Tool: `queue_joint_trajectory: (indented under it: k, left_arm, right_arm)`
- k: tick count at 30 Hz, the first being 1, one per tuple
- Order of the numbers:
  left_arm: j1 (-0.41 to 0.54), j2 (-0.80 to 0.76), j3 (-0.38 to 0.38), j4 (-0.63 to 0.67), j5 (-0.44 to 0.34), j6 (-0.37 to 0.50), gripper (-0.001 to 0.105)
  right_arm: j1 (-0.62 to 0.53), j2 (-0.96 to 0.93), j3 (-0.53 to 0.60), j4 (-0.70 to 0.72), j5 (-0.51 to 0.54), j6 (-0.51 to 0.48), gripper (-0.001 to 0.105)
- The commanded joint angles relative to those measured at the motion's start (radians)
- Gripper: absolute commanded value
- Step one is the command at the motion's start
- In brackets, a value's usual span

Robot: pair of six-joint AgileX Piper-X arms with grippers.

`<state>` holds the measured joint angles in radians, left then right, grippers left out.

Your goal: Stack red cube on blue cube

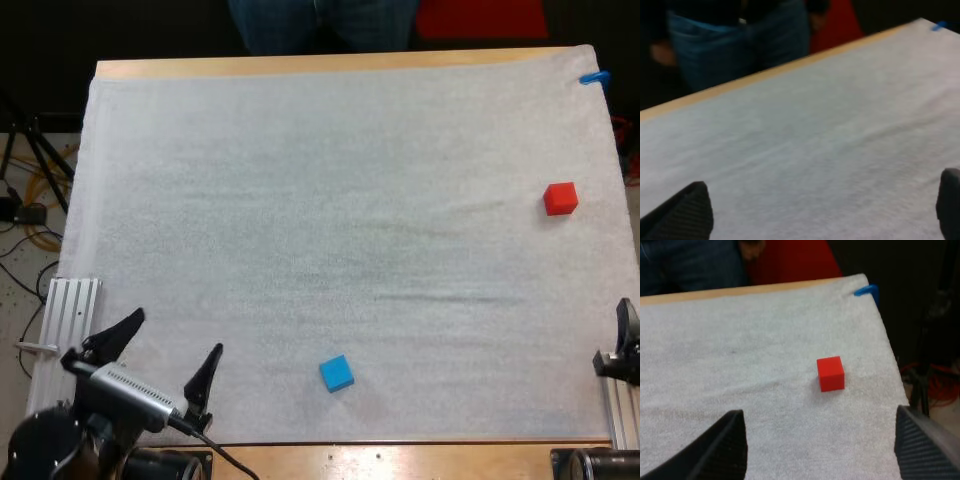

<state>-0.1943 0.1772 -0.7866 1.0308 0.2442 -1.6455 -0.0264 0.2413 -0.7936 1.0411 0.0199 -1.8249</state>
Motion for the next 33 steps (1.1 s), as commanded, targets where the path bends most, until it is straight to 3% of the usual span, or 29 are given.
queue_joint_trajectory:
  k: [1, 8, 13, 24, 29, 33]
  left_arm:
    - [-0.029, 0.026, -0.030, 0.006, 0.030, -0.001, 0.087]
    - [-0.186, 0.130, -0.129, 0.026, 0.077, -0.001, 0.087]
    - [-0.254, 0.162, -0.151, 0.049, 0.077, -0.001, 0.087]
    - [-0.262, 0.171, -0.150, 0.049, 0.082, -0.001, 0.087]
    - [-0.262, 0.171, -0.150, 0.049, 0.082, -0.001, 0.087]
    - [-0.262, 0.171, -0.150, 0.049, 0.082, -0.001, 0.087]
  right_arm:
    - [-0.005, 0.027, -0.036, 0.011, -0.002, -0.003, 0.062]
    - [-0.005, 0.169, -0.148, 0.090, -0.100, -0.003, 0.062]
    - [-0.005, 0.256, -0.185, 0.103, -0.114, -0.014, 0.062]
    - [-0.005, 0.644, -0.336, -0.001, -0.054, -0.018, 0.062]
    - [-0.005, 0.894, -0.450, -0.021, -0.047, -0.032, 0.076]
    - [-0.005, 1.051, -0.521, -0.023, -0.020, -0.053, 0.077]
